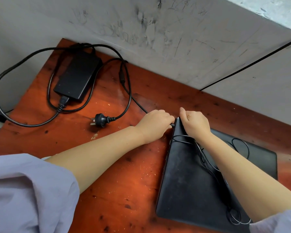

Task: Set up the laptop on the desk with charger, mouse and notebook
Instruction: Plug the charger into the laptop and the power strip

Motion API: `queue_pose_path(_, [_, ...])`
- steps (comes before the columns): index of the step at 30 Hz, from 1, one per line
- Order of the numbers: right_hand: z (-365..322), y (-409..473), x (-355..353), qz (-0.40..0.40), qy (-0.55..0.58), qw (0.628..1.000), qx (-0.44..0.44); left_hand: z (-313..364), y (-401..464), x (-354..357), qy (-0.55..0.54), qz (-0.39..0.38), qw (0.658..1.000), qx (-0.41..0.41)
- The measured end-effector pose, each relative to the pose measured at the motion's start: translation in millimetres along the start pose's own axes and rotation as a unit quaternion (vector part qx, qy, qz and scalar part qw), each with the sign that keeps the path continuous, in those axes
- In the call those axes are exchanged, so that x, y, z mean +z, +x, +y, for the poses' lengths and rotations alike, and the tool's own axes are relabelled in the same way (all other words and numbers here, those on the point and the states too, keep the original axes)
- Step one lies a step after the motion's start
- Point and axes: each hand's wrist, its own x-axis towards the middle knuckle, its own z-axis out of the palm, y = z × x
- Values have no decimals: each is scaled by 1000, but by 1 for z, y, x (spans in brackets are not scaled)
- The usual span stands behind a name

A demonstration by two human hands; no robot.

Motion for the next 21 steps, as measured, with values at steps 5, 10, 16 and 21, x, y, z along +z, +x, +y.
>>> queue_pose_path(5, [2,-2,12,-19,6,1000,-1,-4,-2,17,42,5,999,-4])
queue_pose_path(10, [7,-11,12,15,19,997,-73,-6,-3,24,28,23,999,-12])
queue_pose_path(16, [14,-20,-2,12,76,994,-82,-3,-7,29,22,16,997,-66])
queue_pose_path(21, [-8,-20,-21,-71,-11,997,-29,9,-16,19,42,-21,994,-100])
